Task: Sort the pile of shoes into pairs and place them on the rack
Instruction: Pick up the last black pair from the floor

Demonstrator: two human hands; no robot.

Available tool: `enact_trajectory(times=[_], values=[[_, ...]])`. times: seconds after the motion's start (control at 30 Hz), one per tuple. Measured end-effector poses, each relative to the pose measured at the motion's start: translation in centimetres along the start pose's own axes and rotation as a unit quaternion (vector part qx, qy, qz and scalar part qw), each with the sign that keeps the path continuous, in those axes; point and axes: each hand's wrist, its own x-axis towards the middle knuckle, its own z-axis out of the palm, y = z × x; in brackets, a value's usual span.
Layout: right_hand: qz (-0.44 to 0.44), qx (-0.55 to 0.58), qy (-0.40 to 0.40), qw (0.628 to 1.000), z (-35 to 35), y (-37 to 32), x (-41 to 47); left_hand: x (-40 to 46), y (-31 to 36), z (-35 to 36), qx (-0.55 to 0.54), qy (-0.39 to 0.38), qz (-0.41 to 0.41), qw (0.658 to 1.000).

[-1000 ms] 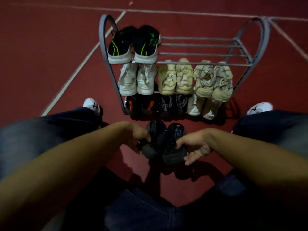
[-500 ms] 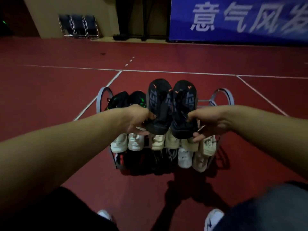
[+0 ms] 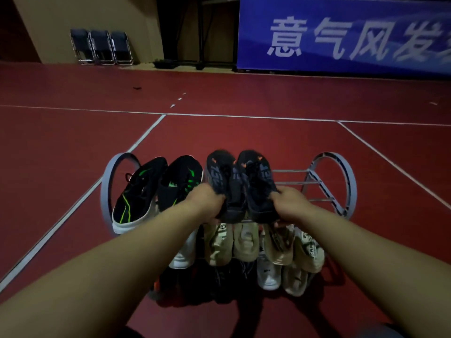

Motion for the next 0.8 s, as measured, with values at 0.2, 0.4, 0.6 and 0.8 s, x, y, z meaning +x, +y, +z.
enact_trajectory(times=[0.2, 0.4, 0.6, 0.8], values=[[0.060, 0.073, -0.017, 0.995, 0.6, 0.5, 0.0, -0.7, -0.8, 1.3, 0.231, 0.089, 0.054, 0.967], [0.067, 0.085, -0.012, 0.994, 0.7, 0.0, -0.2, -0.5, -1.5, 3.1, 0.287, -0.030, 0.173, 0.942], [0.022, 0.011, -0.025, 0.999, 0.6, 0.3, -0.1, 0.3, -1.6, 2.8, 0.243, 0.003, 0.212, 0.947], [-0.071, -0.141, 0.071, 0.985, -2.6, -1.5, 1.6, 2.4, 0.2, 0.1, 0.222, 0.049, 0.184, 0.956]])
